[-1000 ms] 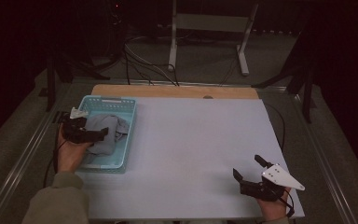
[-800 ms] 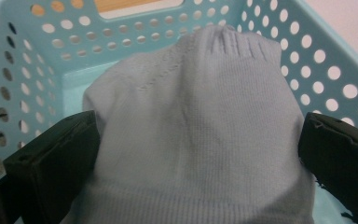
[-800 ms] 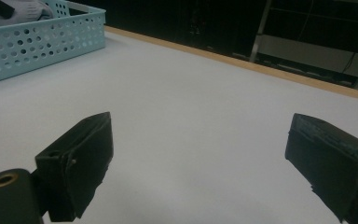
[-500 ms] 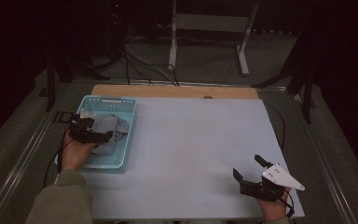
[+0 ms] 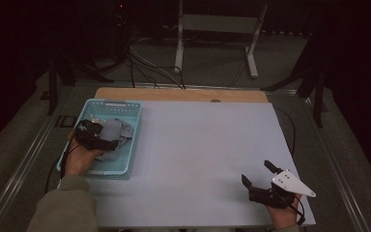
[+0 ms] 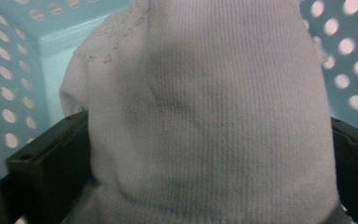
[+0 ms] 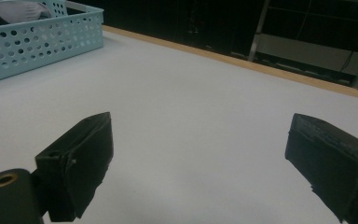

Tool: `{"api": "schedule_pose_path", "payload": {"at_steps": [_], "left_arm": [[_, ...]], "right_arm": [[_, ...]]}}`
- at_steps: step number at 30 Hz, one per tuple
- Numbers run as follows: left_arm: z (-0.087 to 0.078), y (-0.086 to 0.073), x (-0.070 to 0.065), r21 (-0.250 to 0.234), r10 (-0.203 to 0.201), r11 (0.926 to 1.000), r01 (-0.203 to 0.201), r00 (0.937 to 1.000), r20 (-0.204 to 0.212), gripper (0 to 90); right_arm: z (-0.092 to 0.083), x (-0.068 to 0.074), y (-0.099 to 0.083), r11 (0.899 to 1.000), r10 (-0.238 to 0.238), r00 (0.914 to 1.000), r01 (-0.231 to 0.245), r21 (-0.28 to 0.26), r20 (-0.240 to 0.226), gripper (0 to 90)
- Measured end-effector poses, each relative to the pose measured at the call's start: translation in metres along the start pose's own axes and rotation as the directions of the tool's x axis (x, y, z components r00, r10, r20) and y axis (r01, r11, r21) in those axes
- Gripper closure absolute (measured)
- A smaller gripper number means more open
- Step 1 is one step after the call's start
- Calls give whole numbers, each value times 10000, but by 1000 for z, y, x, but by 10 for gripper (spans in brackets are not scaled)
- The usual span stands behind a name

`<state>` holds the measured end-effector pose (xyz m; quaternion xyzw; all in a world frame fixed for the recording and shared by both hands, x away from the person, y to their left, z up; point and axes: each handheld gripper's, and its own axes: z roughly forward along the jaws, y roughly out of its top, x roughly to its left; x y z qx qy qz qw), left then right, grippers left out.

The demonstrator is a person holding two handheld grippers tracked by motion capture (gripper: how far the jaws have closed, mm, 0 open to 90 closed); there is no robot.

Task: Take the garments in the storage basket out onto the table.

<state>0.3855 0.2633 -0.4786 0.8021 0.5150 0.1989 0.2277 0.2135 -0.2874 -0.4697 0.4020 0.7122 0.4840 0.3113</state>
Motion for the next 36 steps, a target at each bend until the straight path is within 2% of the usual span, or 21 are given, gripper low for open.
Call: {"api": "schedule_pose_path", "payload": {"at_steps": [2, 6, 7, 8, 10, 15, 19, 20, 21, 23, 24, 29, 30, 31, 33, 34, 35, 36], "left_arm": [[0, 0, -1, -12, 31, 10000, -31, 10000, -87, 96], [-2, 0, -2, -81, 143, 9999, -146, 9991, -394, 279], [-2, 0, -2, -81, 143, 9999, -146, 9991, -394, 279], [-4, 0, -4, -206, 266, 9994, -281, 9971, -719, 279], [-6, 1, -8, -349, 456, 9982, -496, 9932, -1075, 474], [-10, 1, -9, -567, 521, 9967, -586, 9926, -1097, 612], [-12, 1, -8, -704, 420, 9963, -495, 9936, -1049, 642], [-13, 1, -8, -782, 350, 9960, -430, 9942, -1012, 647], [-16, 2, -6, -852, 106, 9962, -186, 9957, -924, 654], [-16, 2, -6, -852, 106, 9962, -186, 9957, -924, 655], [-19, 1, -2, -1071, -180, 9942, 97, 9969, -760, 655], [-24, 1, 2, -1269, -455, 9911, 398, 9980, -427, 660], [-29, 0, 6, -1446, -791, 9865, 773, 9968, -69, 663], [-29, 0, 6, -1446, -791, 9865, 773, 9968, -69, 664], [-32, 0, 8, -1583, -962, 9827, 963, 9953, 84, 665], [-37, -1, 10, -1753, -1111, 9779, 1135, 9935, 237, 665], [-37, -1, 10, -1753, -1111, 9779, 1135, 9935, 237, 665], [-41, -2, 11, -1994, -1327, 9699, 1399, 9900, 488, 665]], "right_arm": [[0, 0, 0, 10000, 0, 10000, 0, 7, 4, 76], [0, 0, 0, 10000, 2, 10000, -2, 26, 67, 76], [0, 0, 0, 10000, 3, 10000, -3, 12, 73, 76], [0, 0, 0, 10000, 3, 10000, -3, 12, 73, 76], [0, 0, 0, 10000, 2, 10000, -2, 7, 93, 77], [0, 0, 0, 10000, 1, 9999, -1, 6, 113, 76], [-1, 0, 0, 10000, 6, 9999, -6, 6, 125, 77], [-1, 0, 0, 10000, 8, 9999, -9, 8, 130, 76], [-1, 0, 0, 10000, 24, 9999, -24, 0, 137, 76], [-1, 0, 0, 10000, 24, 9999, -24, 2, 139, 76], [-1, 0, 0, 10000, 29, 9999, -29, 3, 149, 77], [-1, 0, 0, 10000, 31, 9999, -31, -7, 161, 77], [-1, -1, 0, 10000, 31, 9999, -31, 1, 168, 77], [-1, -1, 0, 10000, 31, 9999, -31, 1, 168, 77], [-1, -1, 0, 10000, 34, 9998, -34, 12, 170, 77], [-1, 0, 0, 10000, 31, 9998, -32, 23, 172, 76], [-1, 0, 0, 10000, 22, 9998, -22, 19, 175, 77], [-1, 0, 0, 10000, 26, 9998, -26, 20, 183, 76]]}}
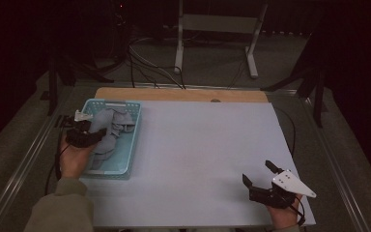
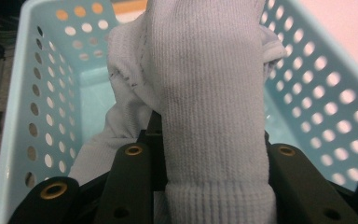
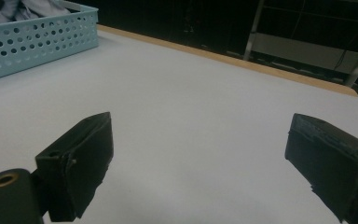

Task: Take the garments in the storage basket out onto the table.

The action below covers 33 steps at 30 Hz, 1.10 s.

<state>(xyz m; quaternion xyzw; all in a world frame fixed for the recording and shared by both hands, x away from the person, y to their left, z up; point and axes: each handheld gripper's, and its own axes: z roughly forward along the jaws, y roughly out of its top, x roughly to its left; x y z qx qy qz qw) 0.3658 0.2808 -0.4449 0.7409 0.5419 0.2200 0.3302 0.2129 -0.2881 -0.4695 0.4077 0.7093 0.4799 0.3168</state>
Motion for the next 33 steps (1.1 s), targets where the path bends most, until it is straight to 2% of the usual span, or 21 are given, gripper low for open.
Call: {"api": "schedule_pose_path", "payload": {"at_steps": [4, 20, 33], "left_arm": [[-8, 2, 1, -416, -315, 9986, 325, 9992, 257, 665], [-26, 6, 0, -1234, -708, 9892, 796, 9947, 744, 665], [-33, 11, -5, -1589, -666, 9838, 824, 9926, 1019, 666]], "right_arm": [[0, 0, 0, 10000, 13, 10000, -13, 6, -1, 76], [0, 0, 0, 10000, 14, 10000, -14, 18, -8, 77], [0, 0, 0, 10000, 83, 10000, -83, 18, -1, 76]]}}
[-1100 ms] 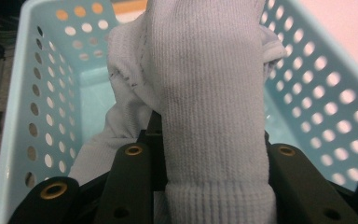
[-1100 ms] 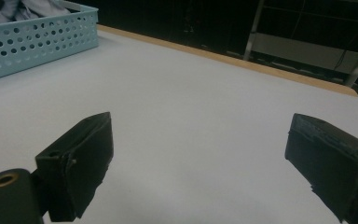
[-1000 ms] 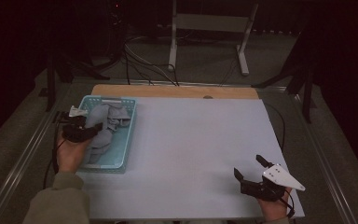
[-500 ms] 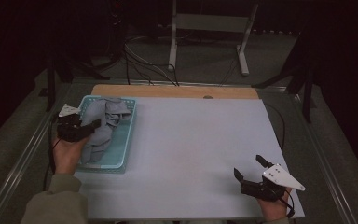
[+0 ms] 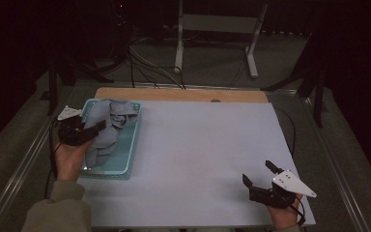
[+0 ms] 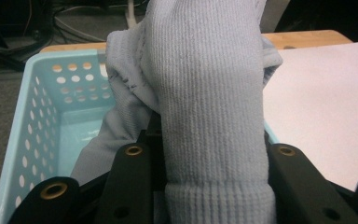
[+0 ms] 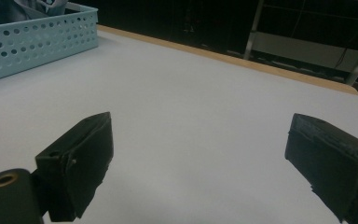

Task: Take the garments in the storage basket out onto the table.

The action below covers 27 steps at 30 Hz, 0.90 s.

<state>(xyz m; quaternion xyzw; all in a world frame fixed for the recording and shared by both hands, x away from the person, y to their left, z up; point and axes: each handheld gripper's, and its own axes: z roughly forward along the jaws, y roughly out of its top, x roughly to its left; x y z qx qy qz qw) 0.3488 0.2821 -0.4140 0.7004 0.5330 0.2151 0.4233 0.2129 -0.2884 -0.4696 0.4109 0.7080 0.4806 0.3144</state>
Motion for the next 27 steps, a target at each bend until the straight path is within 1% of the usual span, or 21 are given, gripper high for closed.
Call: {"api": "schedule_pose_path", "payload": {"at_steps": [4, 8, 13, 27], "left_arm": [[-1, 1, -2, -87, 12, 10000, -12, 10000, 79, 666], [-3, 4, -6, -239, 5, 9997, 0, 9997, 245, 667], [-3, 8, -10, -298, 40, 9996, -28, 9991, 414, 667], [-5, 14, -19, -275, 115, 9996, -97, 9977, 671, 666]], "right_arm": [[0, 0, 0, 10000, 6, 10000, -6, -9, 4, 77], [0, 0, 0, 10000, -18, 10000, 18, -13, -8, 77], [0, 0, 0, 10000, 1, 10000, -1, -18, -1, 76], [0, 1, 0, 10000, -17, 10000, 17, -13, -37, 77]]}}
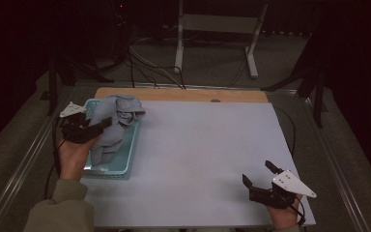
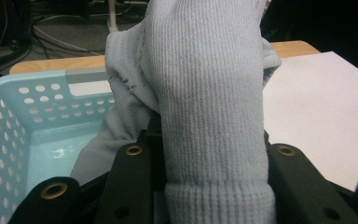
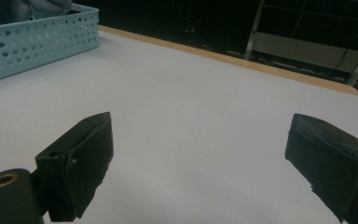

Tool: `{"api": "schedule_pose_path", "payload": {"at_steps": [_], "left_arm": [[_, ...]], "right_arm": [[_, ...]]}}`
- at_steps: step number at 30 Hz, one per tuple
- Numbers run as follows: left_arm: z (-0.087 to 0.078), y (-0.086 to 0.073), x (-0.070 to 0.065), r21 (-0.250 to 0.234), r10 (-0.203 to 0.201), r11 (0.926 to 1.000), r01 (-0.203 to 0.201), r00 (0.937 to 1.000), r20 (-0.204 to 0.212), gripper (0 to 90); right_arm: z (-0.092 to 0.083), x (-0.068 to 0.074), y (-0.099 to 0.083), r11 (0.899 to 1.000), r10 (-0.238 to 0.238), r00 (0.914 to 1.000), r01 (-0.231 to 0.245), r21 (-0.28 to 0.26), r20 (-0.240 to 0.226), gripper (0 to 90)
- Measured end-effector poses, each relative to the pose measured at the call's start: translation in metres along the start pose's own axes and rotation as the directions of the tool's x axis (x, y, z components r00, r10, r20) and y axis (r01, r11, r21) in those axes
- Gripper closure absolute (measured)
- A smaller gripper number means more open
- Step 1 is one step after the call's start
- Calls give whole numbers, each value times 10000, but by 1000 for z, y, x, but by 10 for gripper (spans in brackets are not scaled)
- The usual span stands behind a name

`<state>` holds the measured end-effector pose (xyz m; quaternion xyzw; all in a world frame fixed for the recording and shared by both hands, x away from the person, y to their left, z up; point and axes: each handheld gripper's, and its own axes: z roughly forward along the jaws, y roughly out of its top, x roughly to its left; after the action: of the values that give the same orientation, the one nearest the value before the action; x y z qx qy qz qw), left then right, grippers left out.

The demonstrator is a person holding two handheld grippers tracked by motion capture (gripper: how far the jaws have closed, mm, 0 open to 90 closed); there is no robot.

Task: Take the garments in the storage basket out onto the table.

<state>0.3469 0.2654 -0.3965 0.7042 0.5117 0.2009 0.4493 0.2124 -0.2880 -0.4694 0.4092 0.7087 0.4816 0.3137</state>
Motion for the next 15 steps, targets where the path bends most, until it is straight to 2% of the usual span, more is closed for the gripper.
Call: {"api": "schedule_pose_path", "payload": {"at_steps": [7, 15], "left_arm": [[-1, 4, -4, 24, 52, 10000, -52, 10000, 74, 667], [-1, 10, -12, -91, 84, 9999, -81, 9994, 346, 666]], "right_arm": [[0, 0, 0, 10000, -2, 10000, 2, 6, -3, 77], [0, 0, 0, 10000, -10, 10000, 10, 10, -26, 77]]}}
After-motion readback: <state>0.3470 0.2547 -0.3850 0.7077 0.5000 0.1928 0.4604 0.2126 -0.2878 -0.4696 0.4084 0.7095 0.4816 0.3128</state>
